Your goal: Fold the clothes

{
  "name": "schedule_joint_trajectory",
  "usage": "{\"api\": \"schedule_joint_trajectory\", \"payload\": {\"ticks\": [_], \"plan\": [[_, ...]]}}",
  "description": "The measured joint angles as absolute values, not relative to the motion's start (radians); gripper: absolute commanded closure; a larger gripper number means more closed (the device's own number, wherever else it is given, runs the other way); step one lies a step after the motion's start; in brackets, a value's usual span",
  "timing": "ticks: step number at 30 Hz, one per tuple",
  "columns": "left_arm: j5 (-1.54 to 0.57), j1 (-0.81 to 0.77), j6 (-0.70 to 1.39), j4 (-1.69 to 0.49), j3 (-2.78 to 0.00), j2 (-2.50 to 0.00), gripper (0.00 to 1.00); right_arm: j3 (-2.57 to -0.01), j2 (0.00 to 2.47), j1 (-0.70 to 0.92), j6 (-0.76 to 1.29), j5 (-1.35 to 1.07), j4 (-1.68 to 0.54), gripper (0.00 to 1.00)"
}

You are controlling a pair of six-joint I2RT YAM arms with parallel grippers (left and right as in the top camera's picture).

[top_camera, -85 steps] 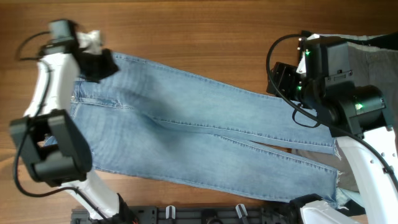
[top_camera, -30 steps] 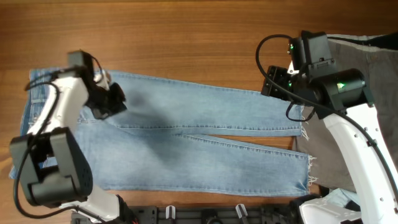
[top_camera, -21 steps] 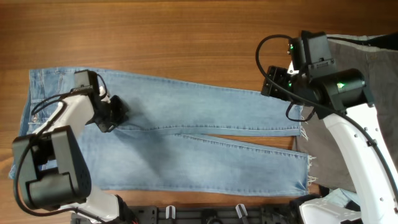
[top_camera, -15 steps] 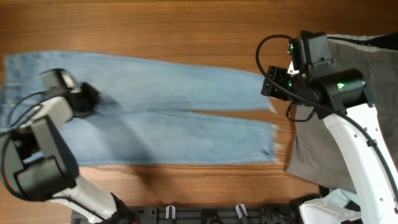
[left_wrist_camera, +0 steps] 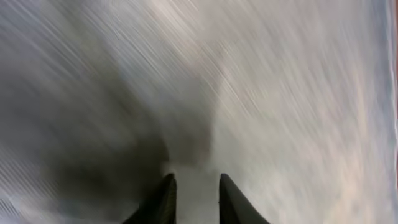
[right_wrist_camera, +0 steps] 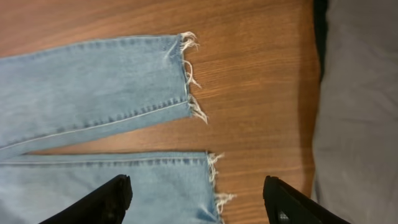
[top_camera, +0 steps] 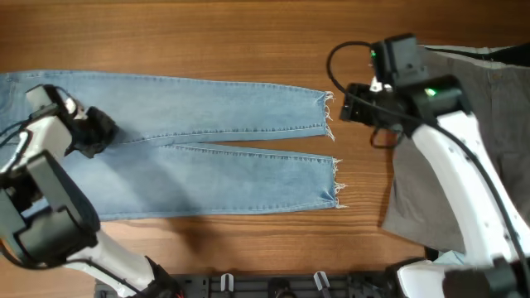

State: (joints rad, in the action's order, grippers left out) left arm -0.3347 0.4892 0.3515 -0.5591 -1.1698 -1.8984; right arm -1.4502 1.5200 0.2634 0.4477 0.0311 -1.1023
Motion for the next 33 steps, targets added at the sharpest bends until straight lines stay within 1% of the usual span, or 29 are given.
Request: {"api": "schedule_joint_trajectory", "payload": {"ticks": [1,2,4,5,7,8,10,13,19,24,25,27,28,29,30,31,33], "plan": [[-0.335,0.468,0.343,-0.589,-1.174,-1.872,0.70,-1.450,1.550,0.263,0.433,0.026,-1.082,0.37],[-0.332,0.449,0.336,-0.614,-1.179,-1.844,0.68,-1.450,1.575,0.263,0.422,0.024,-1.063,0.38],[-0.330,0.404,0.324,-0.661,-1.195,-1.757,0.53,-1.450,1.641,0.263,0.403,0.017,-1.006,0.39],[-0.328,0.385,0.316,-0.674,-1.201,-1.715,0.47,-1.450,1.666,0.263,0.392,0.016,-0.979,0.38],[-0.327,0.339,0.314,-0.712,-1.217,-1.598,0.42,-1.450,1.735,0.263,0.368,0.011,-0.904,0.30],[-0.327,0.321,0.308,-0.727,-1.222,-1.550,0.38,-1.450,1.759,0.263,0.357,0.008,-0.876,0.28],[-0.327,0.283,0.304,-0.774,-1.230,-1.438,0.37,-1.450,1.817,0.263,0.333,0.003,-0.811,0.27],[-0.327,0.241,0.302,-0.850,-1.232,-1.303,0.32,-1.450,1.885,0.263,0.308,0.000,-0.732,0.27],[-0.327,0.174,0.300,-0.964,-1.232,-1.112,0.28,-1.450,2.037,0.263,0.288,-0.009,-0.626,0.28],[-0.327,0.150,0.300,-1.056,-1.232,-1.004,0.23,-1.454,2.114,0.263,0.263,-0.090,-0.557,0.32],[-0.327,0.150,0.300,-1.069,-1.232,-0.993,0.23,-1.456,2.117,0.263,0.255,-0.108,-0.545,0.35],[-0.327,0.150,0.300,-1.102,-1.232,-0.971,0.23,-1.458,2.125,0.263,0.233,-0.152,-0.530,0.43],[-0.327,0.150,0.300,-1.113,-1.232,-0.967,0.23,-1.459,2.126,0.263,0.224,-0.163,-0.527,0.50],[-0.327,0.150,0.300,-1.121,-1.232,-0.965,0.22,-1.459,2.128,0.263,0.219,-0.175,-0.524,0.63],[-0.327,0.150,0.300,-1.131,-1.232,-0.965,0.22,-1.459,2.129,0.262,0.208,-0.184,-0.524,0.82],[-0.327,0.150,0.300,-1.138,-1.232,-0.965,0.22,-1.459,2.133,0.262,0.207,-0.191,-0.523,0.96],[-0.327,0.150,0.300,-1.148,-1.232,-0.965,0.22,-1.459,2.138,0.261,0.200,-0.190,-0.515,0.96]]}}
